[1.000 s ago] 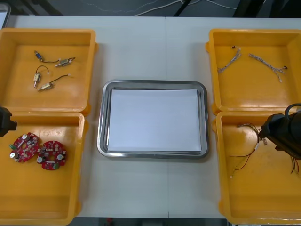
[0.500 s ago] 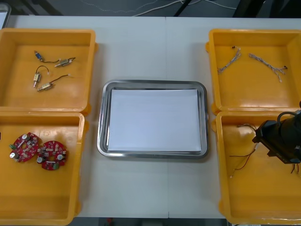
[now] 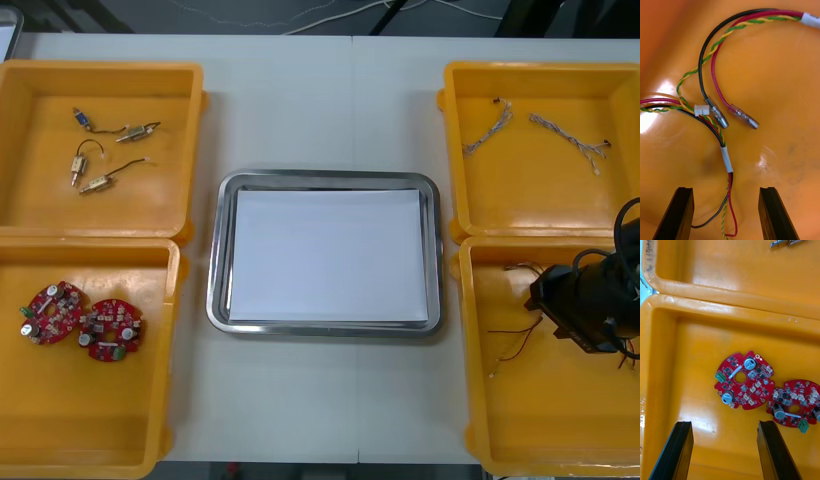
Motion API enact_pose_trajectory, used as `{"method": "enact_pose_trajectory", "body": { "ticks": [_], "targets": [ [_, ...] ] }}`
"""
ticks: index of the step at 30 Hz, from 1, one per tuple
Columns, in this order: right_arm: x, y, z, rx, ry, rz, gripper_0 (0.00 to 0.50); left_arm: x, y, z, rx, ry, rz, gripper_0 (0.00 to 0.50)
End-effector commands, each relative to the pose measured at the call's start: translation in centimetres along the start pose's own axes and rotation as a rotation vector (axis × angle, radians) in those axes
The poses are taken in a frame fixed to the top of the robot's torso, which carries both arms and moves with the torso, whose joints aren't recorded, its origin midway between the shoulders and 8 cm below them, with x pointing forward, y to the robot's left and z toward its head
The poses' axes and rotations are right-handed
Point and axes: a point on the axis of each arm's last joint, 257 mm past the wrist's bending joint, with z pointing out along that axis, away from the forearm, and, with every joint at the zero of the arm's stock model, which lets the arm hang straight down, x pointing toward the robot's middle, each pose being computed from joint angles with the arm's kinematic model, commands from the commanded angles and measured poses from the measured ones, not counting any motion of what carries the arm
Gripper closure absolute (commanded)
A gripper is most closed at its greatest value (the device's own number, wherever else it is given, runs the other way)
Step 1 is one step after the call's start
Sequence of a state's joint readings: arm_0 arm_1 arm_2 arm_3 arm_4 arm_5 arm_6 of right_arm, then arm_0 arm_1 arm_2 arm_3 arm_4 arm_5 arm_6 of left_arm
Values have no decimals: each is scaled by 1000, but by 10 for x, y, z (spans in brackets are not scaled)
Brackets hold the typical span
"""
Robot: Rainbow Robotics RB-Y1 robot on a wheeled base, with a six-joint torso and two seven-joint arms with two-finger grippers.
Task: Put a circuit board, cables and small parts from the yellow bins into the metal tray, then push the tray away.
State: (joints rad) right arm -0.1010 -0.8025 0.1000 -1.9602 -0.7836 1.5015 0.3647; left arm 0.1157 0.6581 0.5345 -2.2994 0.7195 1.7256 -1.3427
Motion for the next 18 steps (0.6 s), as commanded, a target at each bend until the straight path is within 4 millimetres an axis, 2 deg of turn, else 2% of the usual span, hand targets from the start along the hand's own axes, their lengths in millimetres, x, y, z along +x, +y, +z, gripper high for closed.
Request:
{"method": "enact_pose_trajectory", "body": {
  "ticks": [1,13,18],
  "targets": [
    [7,14,5,-20,-1,-20,0,2,8,-1,-39,-29,42,0],
    [4,15,12,-26,-14,-11,0,5,3,17,-29,-14,-75,0],
    [3,15,12,-26,-19,-10,0,5,-2,32,-9,16,-125,0]
  ]
}}
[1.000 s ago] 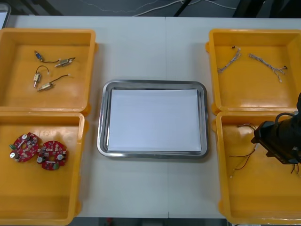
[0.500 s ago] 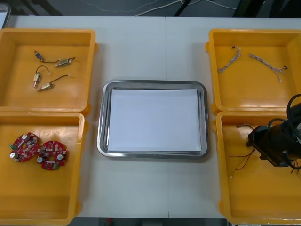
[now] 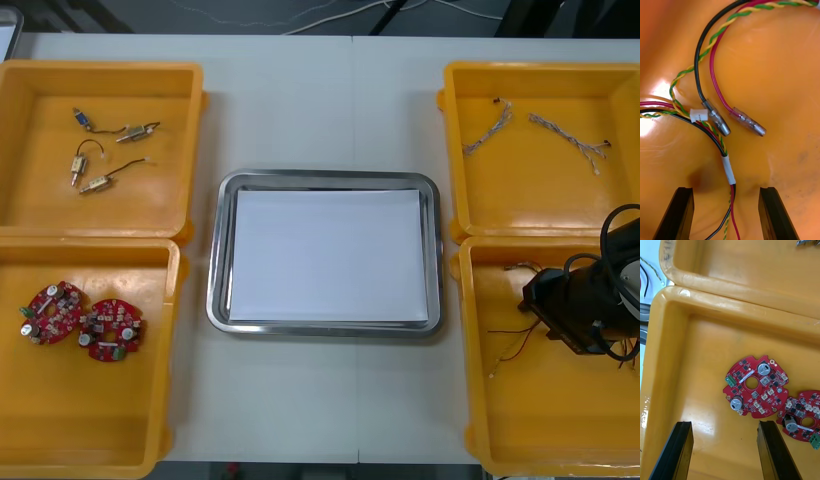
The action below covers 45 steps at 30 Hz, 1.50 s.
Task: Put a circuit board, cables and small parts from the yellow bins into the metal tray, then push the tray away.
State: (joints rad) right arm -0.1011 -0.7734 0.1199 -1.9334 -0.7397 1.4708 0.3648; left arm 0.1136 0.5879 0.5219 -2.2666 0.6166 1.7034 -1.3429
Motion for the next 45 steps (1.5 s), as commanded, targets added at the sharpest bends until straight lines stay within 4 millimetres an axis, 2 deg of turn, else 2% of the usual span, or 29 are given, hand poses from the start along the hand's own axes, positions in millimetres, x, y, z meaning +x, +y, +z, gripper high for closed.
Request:
{"method": "enact_pose_trajectory", "body": {
  "ticks": [1,5,11,22,23,24,25,27,29,37,45],
  "targets": [
    [2,14,0,-23,-8,-18,0,-2,-15,18,36,32,-63,0],
    [-1,13,2,-22,-14,-14,0,-6,-17,28,46,59,-104,0],
    [-7,15,5,-33,-20,-4,0,-11,-16,31,38,64,-148,0],
    [-1,14,9,-25,-6,-13,0,-23,-10,45,32,85,-238,0],
    [-1,14,9,-25,-4,-14,11,-23,-8,47,29,91,-249,0],
    [-1,15,8,-26,-5,-13,43,-24,-8,48,29,91,-253,0],
    [-1,14,9,-25,-4,-14,150,-24,-6,50,27,98,-263,0],
    [-1,15,9,-27,-3,-16,419,-22,-3,53,19,109,-282,0],
    [-1,15,8,-28,-4,-16,500,-21,-2,54,14,111,-291,0],
    [-4,24,3,-36,-10,-29,500,-14,-1,63,10,133,-345,0],
    [-14,32,-17,-29,-23,-46,500,1,-5,76,9,168,-386,0]
  ]
}}
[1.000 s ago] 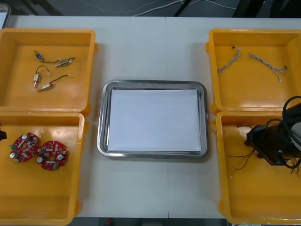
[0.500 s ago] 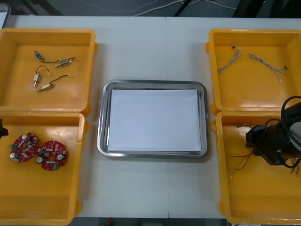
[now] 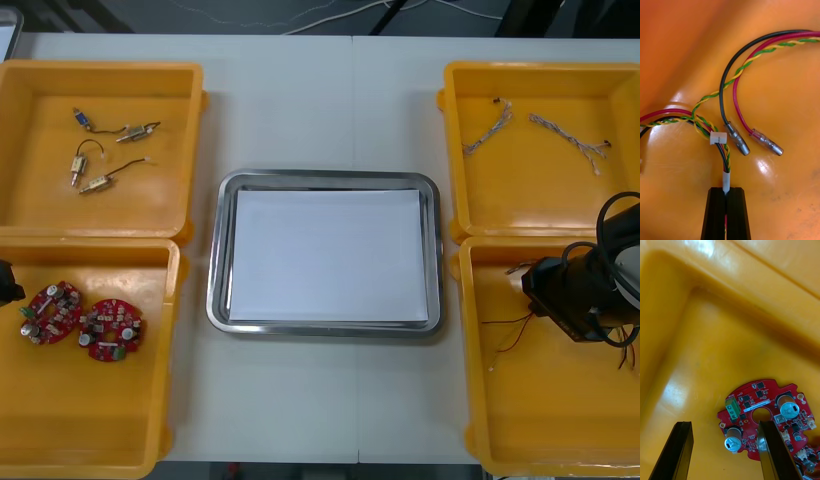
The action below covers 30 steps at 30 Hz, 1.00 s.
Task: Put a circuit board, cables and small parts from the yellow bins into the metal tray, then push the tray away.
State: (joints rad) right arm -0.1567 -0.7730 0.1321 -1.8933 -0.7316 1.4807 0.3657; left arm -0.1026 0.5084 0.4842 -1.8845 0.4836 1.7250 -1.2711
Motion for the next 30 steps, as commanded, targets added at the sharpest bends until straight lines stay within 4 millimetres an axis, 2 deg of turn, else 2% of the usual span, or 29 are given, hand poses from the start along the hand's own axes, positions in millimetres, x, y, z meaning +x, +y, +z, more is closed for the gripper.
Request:
{"method": "enact_pose_trajectory", "body": {
  "ticks": [1,12,22,30],
  "targets": [
    [-3,22,-20,-36,-11,-47,500,-4,-11,2,25,-7,-124,0],
    [-6,21,-48,-24,-25,-101,500,1,-11,11,15,-7,-148,0],
    [-4,18,-79,-4,-49,-188,500,-9,-7,22,11,-32,-168,0],
    [-1,18,-105,0,-77,-264,500,-16,-4,22,7,-51,-200,0]
  ]
}}
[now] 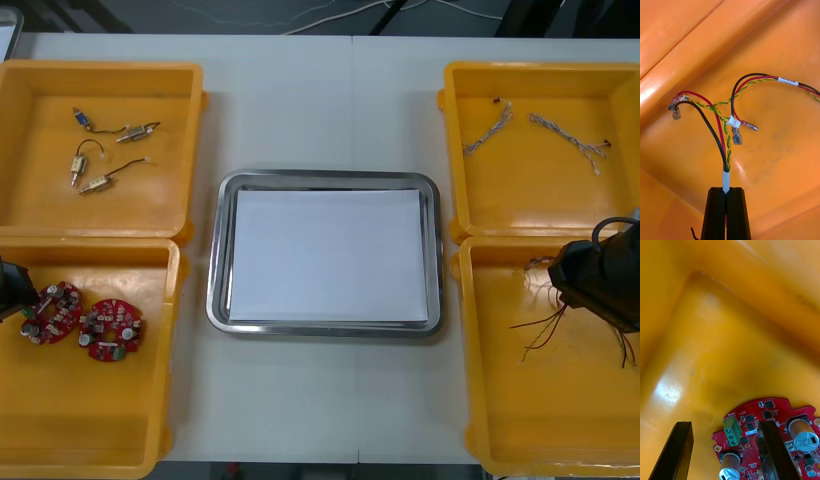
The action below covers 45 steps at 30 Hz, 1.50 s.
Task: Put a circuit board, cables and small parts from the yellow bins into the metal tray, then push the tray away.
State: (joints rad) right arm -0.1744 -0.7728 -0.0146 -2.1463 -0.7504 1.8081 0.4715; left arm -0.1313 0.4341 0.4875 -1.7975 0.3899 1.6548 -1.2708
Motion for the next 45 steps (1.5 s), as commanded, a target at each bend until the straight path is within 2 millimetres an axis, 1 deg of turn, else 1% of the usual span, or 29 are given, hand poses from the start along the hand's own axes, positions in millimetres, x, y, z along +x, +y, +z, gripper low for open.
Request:
{"method": "enact_pose_trajectory", "body": {
  "ticks": [1,4,9,16,24,30,34,37,41,42,45],
  "targets": [
    [-7,14,-30,-49,-54,-91,500,-21,-4,-8,23,-53,-141,0],
    [-6,12,-38,-45,-61,-111,500,-24,-4,-11,36,-58,-165,0],
    [-6,10,-47,-44,-67,-138,500,-21,-5,-12,46,-44,-215,0],
    [-9,18,-64,-98,-84,-163,500,-19,0,-18,47,-42,-257,0],
    [-13,24,-82,-142,-123,-199,500,-14,1,-15,47,-36,-301,0],
    [-15,29,-94,-165,-159,-237,500,-15,1,-18,32,-26,-328,0],
    [-15,31,-100,-171,-177,-283,500,-12,-1,-17,33,-12,-346,0],
    [-17,31,-103,-165,-197,-352,500,-12,0,-17,24,-12,-350,0],
    [-24,33,-114,-172,-239,-434,500,-14,0,-18,18,-17,-350,0],
    [-25,33,-119,-176,-255,-452,500,-12,-2,-16,19,-12,-352,0],
    [-25,35,-125,-188,-270,-473,500,-10,-3,-12,18,-13,-354,0]
  ]
}}
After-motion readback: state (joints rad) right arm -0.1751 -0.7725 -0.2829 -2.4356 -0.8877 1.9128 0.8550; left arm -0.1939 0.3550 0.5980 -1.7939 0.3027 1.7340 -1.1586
